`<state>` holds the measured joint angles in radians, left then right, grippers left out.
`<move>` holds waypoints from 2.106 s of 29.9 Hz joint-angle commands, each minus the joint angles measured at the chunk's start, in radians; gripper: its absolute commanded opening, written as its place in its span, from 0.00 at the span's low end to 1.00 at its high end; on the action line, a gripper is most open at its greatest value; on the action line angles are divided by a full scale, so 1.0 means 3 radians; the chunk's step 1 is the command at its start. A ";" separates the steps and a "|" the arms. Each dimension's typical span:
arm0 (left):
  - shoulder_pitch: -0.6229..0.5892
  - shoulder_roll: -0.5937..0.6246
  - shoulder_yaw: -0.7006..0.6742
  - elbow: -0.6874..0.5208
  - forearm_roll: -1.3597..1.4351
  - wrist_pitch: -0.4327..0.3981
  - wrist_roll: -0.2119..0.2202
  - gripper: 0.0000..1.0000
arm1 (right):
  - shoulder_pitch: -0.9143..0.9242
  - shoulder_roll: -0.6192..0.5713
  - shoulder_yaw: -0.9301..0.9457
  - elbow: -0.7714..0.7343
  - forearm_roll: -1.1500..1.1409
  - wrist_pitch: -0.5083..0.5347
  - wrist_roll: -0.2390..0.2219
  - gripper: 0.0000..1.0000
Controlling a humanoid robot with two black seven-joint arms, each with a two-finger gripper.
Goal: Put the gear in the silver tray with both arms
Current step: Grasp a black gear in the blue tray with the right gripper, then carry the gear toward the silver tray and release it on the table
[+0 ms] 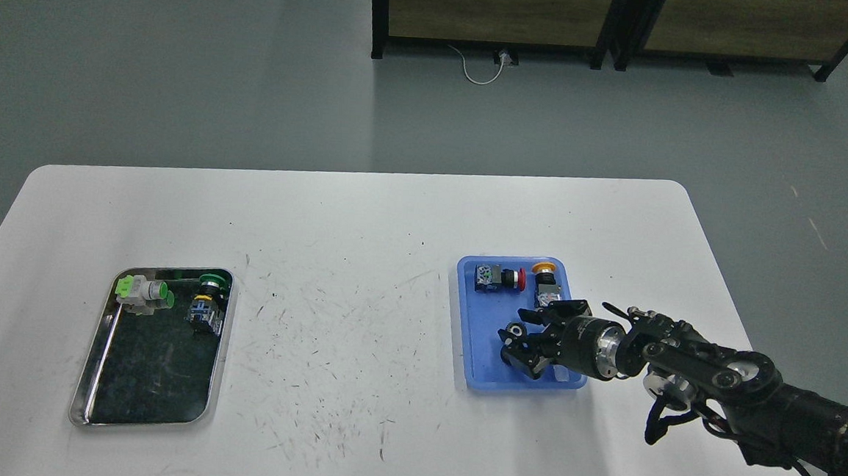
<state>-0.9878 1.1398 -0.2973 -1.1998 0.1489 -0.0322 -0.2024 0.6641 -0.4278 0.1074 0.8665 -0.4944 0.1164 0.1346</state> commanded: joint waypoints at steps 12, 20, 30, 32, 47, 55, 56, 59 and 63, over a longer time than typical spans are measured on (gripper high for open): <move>0.0000 0.0005 -0.0001 0.0001 0.0000 0.0005 0.0005 0.98 | -0.0015 -0.0026 0.0020 0.0011 -0.0009 0.0082 0.0022 0.23; -0.0005 0.0000 -0.0001 -0.0004 0.0000 0.0005 0.0005 0.98 | 0.0204 -0.0103 0.0246 0.0067 -0.0009 0.0613 0.0047 0.27; -0.0010 0.0000 -0.0006 -0.0004 0.0000 0.0005 0.0005 0.98 | 0.0777 0.0301 -0.0429 0.0042 0.0002 0.1028 0.0078 0.28; -0.0010 0.0000 -0.0006 -0.0004 0.0010 0.0000 0.0005 0.98 | 0.0783 0.0388 -0.0531 0.0036 -0.0004 0.1049 0.0078 0.28; -0.0016 0.0036 -0.0006 -0.0102 0.0030 0.0005 0.0020 0.99 | 0.1058 0.1052 -0.1171 -0.0193 -0.0014 0.1187 0.0099 0.30; -0.0010 0.0092 0.0004 -0.0137 0.0035 0.0005 0.0015 0.98 | 0.1089 0.1426 -0.1242 -0.0551 -0.0019 0.1241 0.0139 0.33; -0.0010 0.0102 0.0004 -0.0137 0.0030 0.0005 0.0015 0.99 | 0.1089 0.1426 -0.1243 -0.0582 -0.0019 0.1241 0.0155 0.34; -0.0010 0.0107 0.0004 -0.0153 0.0030 0.0005 0.0015 0.98 | 0.1089 0.1426 -0.1283 -0.0659 -0.0019 0.1241 0.0185 0.38; -0.0010 0.0112 0.0014 -0.0153 0.0035 0.0005 0.0015 0.98 | 0.1084 0.1426 -0.1299 -0.0730 -0.0014 0.1241 0.0226 0.49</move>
<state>-0.9906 1.1718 -0.2946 -1.2452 0.1593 -0.0305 -0.1979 0.9912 -0.0002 -0.2798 0.6626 -0.5002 0.4888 0.1931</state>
